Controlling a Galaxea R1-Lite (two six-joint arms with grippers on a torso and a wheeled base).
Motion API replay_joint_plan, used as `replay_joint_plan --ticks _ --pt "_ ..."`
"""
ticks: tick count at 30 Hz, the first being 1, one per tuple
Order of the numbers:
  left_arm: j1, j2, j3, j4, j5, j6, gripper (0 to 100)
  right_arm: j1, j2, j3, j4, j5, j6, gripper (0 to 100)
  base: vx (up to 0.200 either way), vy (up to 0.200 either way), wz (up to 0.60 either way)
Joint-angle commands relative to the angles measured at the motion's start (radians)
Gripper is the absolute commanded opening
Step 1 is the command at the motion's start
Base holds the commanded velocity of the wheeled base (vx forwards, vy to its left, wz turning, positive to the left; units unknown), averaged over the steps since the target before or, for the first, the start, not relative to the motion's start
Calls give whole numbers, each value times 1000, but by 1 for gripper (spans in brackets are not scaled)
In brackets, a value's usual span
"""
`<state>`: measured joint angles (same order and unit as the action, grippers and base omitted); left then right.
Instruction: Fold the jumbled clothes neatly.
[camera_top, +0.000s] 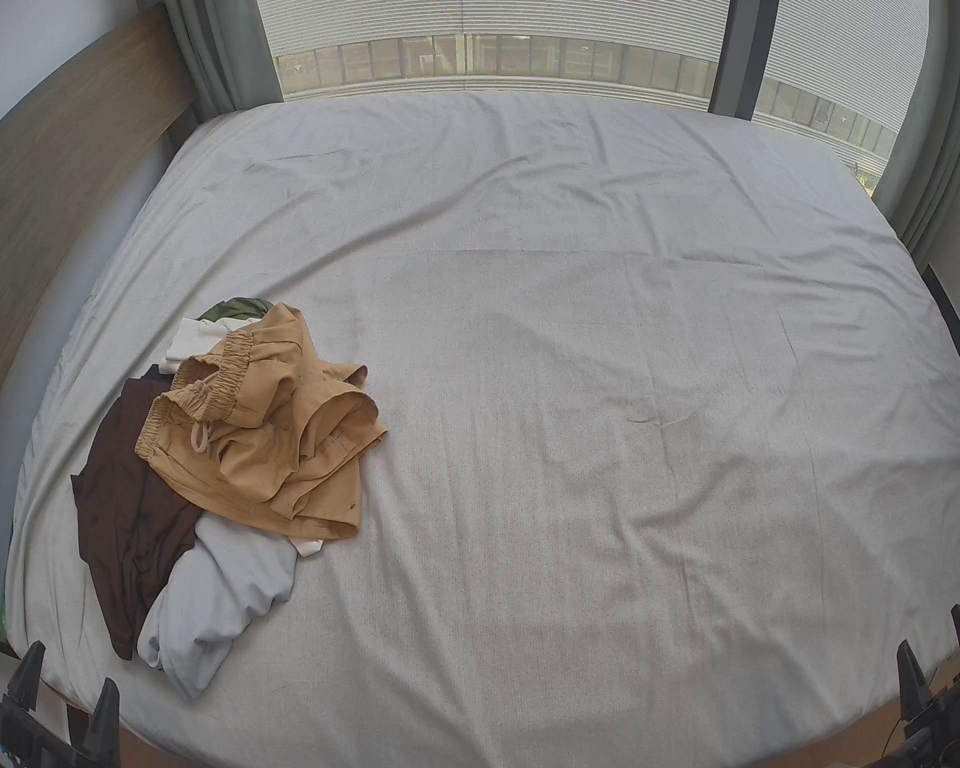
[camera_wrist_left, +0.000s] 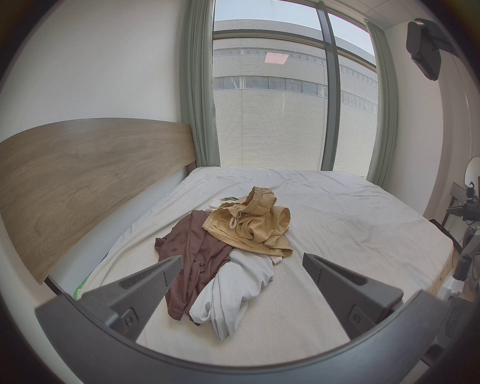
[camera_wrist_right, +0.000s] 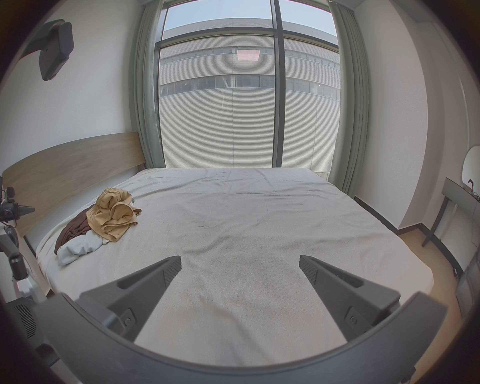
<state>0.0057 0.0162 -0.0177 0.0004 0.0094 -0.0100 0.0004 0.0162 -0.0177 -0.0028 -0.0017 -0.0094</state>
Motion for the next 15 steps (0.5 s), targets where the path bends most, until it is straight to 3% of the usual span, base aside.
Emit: replay_joint_plan --ticks 1,10,15 --pt "0 -13 18 0 -2 1 100 0 -12 18 0 0 0 100 0 0 0" --pt "0 -13 18 -16 -9 15 100 0 -12 18 0 0 0 100 0 0 0" --pt "-7 77 -171 -25 -57 15 100 0 -12 18 0 0 0 100 0 0 0"
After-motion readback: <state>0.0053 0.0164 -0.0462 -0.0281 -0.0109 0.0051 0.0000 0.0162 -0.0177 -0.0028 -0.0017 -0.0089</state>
